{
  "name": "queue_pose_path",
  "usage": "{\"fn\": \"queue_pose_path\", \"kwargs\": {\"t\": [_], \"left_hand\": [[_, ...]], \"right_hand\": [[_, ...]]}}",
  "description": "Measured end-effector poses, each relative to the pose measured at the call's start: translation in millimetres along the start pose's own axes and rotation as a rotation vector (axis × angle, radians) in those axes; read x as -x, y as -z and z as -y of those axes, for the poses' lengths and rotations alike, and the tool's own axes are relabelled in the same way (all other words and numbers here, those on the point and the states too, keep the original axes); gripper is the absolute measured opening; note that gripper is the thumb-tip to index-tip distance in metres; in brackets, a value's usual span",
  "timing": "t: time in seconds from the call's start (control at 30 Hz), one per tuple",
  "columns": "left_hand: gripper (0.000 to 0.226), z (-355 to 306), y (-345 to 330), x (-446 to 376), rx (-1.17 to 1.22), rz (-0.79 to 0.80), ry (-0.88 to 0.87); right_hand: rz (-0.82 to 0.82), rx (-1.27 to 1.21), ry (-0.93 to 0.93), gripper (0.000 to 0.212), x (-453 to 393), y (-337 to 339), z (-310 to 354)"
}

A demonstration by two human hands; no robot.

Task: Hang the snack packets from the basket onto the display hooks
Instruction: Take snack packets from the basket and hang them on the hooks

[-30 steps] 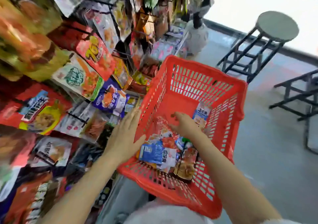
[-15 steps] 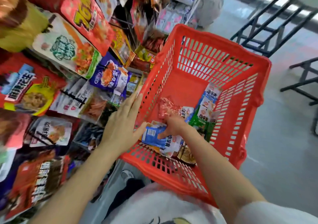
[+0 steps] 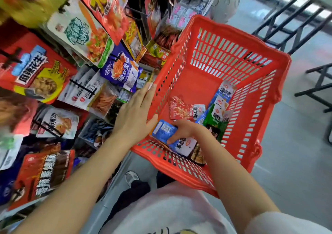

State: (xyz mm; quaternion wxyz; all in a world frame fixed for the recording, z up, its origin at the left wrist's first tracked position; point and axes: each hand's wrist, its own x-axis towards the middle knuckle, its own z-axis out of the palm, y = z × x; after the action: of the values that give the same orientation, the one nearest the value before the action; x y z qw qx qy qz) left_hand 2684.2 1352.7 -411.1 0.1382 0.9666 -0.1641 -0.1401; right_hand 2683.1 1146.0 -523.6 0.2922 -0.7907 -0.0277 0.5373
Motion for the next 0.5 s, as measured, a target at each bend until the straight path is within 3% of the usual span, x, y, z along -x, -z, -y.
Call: {"fn": "queue_pose_path", "kwargs": {"t": [0.1,0.17,0.4,0.5], "left_hand": [[0.086,-1.1,0.6,0.9,0.016,-0.002,0.003],[0.086,-2.1,0.9,1.5,0.025,-0.007,0.002],[0.083,-3.5,5.0,0.1,0.056,0.053,0.023],[0.094,-10.2,10.0,-2.0,0.071,0.053,0.035]], "right_hand": [[-0.073,-0.217,0.07,0.034,12.9,10.1,-8.1],[-0.14,-0.334,0.119,0.02,24.3,20.0,-5.5],[-0.366,-0.786,0.319,0.037,71.2,41.5,7.3],[-0.442,-0.942,0.396,0.044,88.0,44.8,8.9]]}}
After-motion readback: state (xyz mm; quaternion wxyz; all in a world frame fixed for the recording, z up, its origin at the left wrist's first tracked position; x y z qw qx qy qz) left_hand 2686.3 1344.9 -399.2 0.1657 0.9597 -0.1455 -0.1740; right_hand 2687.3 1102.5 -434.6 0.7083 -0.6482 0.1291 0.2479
